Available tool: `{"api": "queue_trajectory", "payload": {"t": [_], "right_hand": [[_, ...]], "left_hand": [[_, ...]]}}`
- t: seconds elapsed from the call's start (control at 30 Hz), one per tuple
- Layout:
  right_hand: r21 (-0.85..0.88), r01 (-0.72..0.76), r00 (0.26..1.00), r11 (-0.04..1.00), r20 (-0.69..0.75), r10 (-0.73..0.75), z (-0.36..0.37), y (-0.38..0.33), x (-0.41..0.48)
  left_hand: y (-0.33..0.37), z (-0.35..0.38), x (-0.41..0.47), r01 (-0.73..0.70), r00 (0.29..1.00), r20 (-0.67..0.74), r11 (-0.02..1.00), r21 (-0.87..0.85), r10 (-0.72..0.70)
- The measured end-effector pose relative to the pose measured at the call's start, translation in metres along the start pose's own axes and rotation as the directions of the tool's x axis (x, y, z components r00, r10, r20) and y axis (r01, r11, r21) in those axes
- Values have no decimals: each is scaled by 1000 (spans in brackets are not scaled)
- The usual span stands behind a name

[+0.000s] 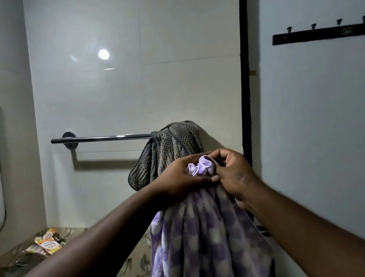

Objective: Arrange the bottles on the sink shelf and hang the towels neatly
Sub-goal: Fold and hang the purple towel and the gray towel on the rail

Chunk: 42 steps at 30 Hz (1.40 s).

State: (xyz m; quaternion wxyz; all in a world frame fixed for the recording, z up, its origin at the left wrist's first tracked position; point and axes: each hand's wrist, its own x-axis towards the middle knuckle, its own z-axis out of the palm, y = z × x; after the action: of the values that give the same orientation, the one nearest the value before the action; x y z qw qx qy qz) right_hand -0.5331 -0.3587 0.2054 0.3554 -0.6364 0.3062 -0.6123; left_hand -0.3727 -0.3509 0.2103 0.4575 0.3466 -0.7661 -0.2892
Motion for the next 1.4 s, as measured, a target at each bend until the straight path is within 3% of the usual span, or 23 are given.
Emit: {"api": "queue_trajectory", "payload": {"t": [0.07, 0.2, 0.27, 0.33, 0.43, 0.57, 0.67, 0.73, 0.8, 0.87, 0.93, 1.03, 1.13, 1.2, 1.3, 1.4], "right_hand": [[-15, -46, 998, 999, -32, 46, -4, -4, 2], [-73, -256, 941, 964, 212, 265, -23, 7, -13], [-93, -219, 964, 971, 135, 231, -25, 13, -15], [-143, -131, 991, 981, -25, 129, -22, 11, -9], [-226, -22, 998, 974, 55, 36, -9, -3, -3], [-77, -132, 970, 988, 195, 145, -19, -10, -3], [-172, -222, 933, 960, 249, 260, -39, -8, -9], [-214, -182, 963, 960, 159, 218, -40, -4, -12], [-204, -93, 993, 975, 48, 105, -29, -5, -10], [-219, -6, 998, 976, 65, 21, -13, -9, -9], [-202, 12, 995, 979, 96, 8, -6, -12, -8], [-115, -80, 969, 990, 222, 104, -20, -13, -10], [-204, -173, 932, 963, 283, 228, -42, -10, -15], [-306, -194, 935, 932, 231, 271, -51, -5, -18], [-338, -177, 978, 924, 44, 204, -56, 4, -18], [-126, -172, 984, 977, -63, 166, -51, 6, -20]], "left_hand": [[2, -2, 0, -26, 998, -63, 1000, 7, 26], [3, -20, -4, 38, 953, -299, 997, -70, -57], [3, -28, -8, 80, 962, -253, 994, -80, -98], [6, -21, -12, 109, 992, -64, 993, -40, -112], [7, -4, -12, 110, 993, 49, 991, -82, -106], [7, -16, -12, 47, 995, -87, 997, 55, -42], [3, -34, -15, 71, 960, -272, 997, 11, -65], [3, -39, -16, 81, 970, -230, 997, -15, -82], [7, -30, -16, 95, 994, -53, 995, -20, -96], [8, -13, -14, 103, 994, 37, 994, -29, -102], [8, -8, -9, 83, 996, 29, 997, -9, -83], [9, -18, -10, 60, 996, -69, 995, 84, -54], [6, -31, -12, 111, 967, -237, 991, 76, -90], [4, -37, -11, 124, 953, -280, 992, 9, -116], [-2, -37, -7, 144, 937, -325, 989, 36, -125], [-6, -31, -3, 165, 918, -376, 983, 83, -123]]}}
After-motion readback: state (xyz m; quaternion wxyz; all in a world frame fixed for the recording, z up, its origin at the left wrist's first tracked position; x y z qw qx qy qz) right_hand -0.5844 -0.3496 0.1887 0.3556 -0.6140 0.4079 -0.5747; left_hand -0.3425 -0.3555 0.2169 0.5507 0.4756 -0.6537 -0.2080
